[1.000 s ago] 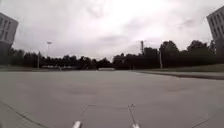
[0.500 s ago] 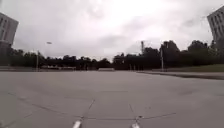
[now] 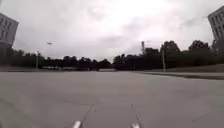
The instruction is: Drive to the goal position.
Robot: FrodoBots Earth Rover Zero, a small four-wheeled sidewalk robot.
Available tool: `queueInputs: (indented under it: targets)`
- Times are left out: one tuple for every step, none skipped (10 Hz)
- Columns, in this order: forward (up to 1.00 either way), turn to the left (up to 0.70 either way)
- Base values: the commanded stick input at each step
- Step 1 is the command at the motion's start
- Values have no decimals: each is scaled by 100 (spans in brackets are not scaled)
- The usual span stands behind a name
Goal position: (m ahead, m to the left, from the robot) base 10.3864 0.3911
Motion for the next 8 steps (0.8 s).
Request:
queueInputs:
  targets:
    - [70, 0]
    - [70, 0]
    - [70, 0]
    - [70, 0]
    - [70, 0]
    - [70, 0]
    - [70, 0]
    - [70, 0]
